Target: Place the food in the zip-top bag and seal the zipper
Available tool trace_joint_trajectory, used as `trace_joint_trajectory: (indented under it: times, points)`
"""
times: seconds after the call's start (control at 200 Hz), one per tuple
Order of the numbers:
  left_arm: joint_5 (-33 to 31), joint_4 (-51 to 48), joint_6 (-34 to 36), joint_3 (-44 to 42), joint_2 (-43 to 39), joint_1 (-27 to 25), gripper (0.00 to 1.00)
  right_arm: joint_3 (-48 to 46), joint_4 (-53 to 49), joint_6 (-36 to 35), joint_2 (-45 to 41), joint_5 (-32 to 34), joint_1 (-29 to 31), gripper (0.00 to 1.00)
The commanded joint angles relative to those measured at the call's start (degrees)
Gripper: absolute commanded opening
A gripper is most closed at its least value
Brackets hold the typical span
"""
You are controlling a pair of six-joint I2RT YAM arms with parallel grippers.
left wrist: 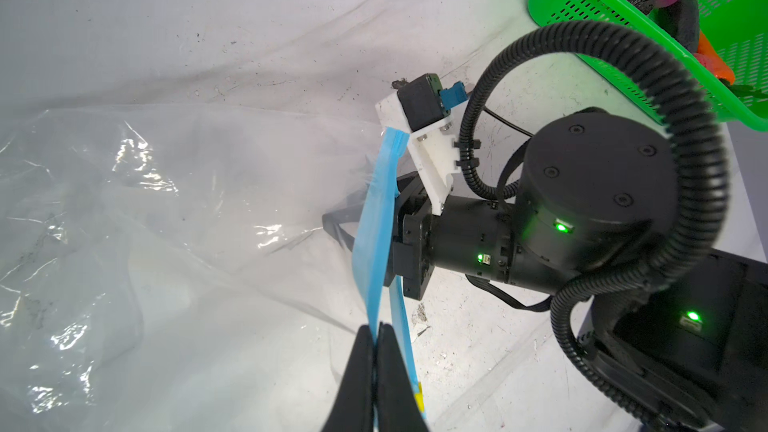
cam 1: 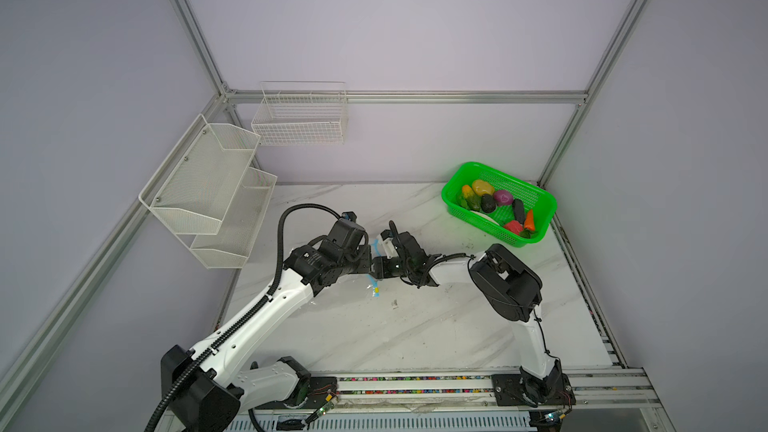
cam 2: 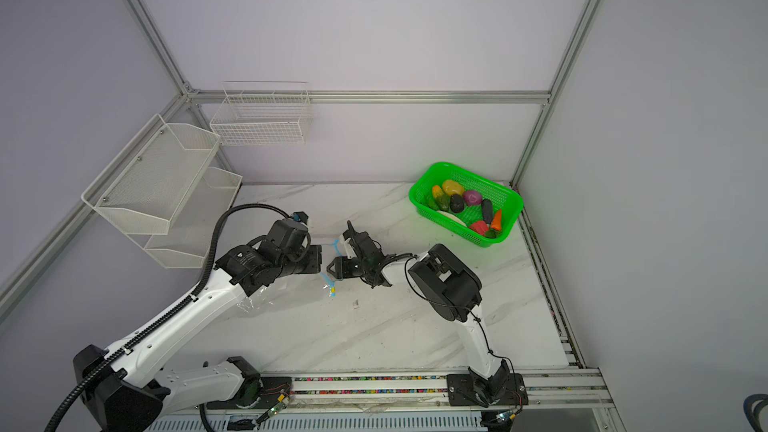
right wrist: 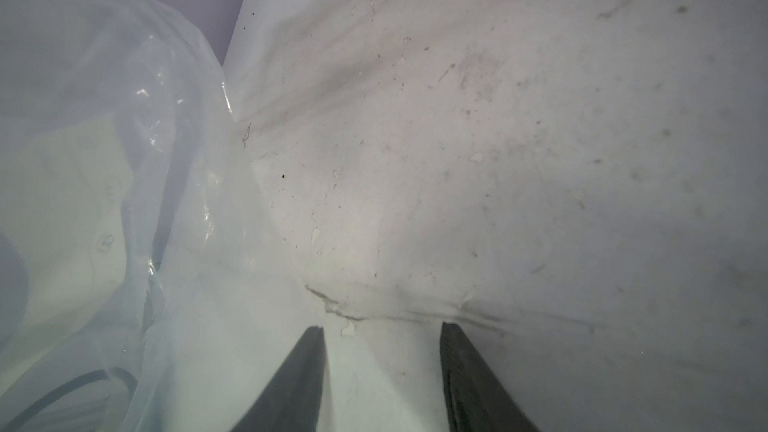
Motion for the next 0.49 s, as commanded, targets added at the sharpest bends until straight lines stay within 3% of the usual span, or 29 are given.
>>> trace_joint_trajectory:
  times: [0.0,0.12,0.235,0.49]
  points:
    - [-0.5,3.3,0.2,0.6,0.8,-0.2,0.00,-0.8,-1.8,0.1,-4.0,-0.8,0.1,0.50]
    - [-0.9,4.8,-0.6,-0.4,1.7,-0.2,0.00,-1.5,-3.8,-0.8,-6.6,-0.8,0.1,0.52]
    - [-2.8,4.7,-1.7,-0.2,3.6,-0.2,0.00,-3.2,-4.7,-1.0,-9.0,1.0,0.0,0.62]
    - [-2.4,5.5,-2.0,0.9,6.9,-0.2,0.00,-4.2,-6.1,-0.6,-12.3,1.9,-0.6,0.66]
